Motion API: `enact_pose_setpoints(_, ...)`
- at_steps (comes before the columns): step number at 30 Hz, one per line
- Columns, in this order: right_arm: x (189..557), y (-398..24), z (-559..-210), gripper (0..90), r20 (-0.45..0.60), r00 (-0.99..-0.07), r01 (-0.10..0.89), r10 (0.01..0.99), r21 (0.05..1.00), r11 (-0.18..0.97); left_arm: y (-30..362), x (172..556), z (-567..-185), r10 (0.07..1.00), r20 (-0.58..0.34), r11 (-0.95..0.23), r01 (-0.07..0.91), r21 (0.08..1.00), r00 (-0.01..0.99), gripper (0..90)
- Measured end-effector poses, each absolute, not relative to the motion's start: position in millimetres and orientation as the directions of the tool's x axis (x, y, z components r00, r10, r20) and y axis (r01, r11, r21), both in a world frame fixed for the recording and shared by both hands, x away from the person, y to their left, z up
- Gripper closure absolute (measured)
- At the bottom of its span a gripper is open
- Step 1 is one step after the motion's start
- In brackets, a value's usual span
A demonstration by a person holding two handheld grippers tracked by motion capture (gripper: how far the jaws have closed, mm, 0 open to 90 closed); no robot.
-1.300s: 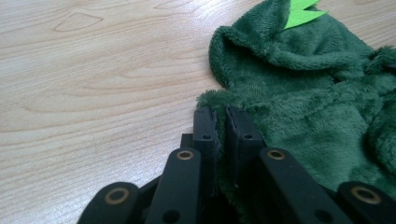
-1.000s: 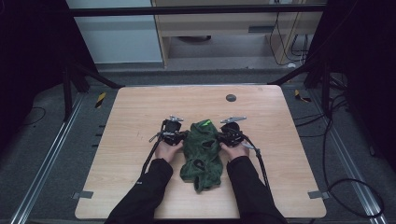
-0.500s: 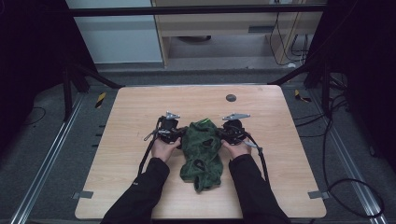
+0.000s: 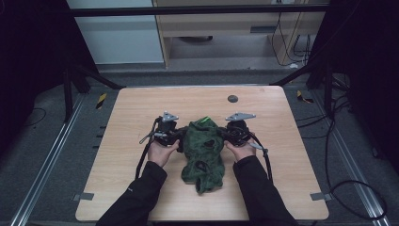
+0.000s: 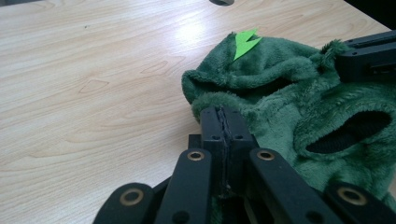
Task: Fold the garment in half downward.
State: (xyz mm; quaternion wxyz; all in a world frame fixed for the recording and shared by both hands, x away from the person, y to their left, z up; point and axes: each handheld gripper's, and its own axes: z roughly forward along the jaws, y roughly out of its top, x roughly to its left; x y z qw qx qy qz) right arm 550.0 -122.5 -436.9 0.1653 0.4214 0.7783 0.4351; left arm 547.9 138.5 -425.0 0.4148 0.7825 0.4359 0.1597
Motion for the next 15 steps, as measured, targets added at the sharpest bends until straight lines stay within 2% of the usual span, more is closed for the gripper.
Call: enact_pose_setpoints(15, 519.9, -118.6, -419.2, 83.9, 0.070, -0.659, 0.441, 0.749, 0.843, 0.309, 147.6, 515.1, -409.9, 0.786, -0.094, -0.304, 0.514, 0.802, 0.611, 89.3)
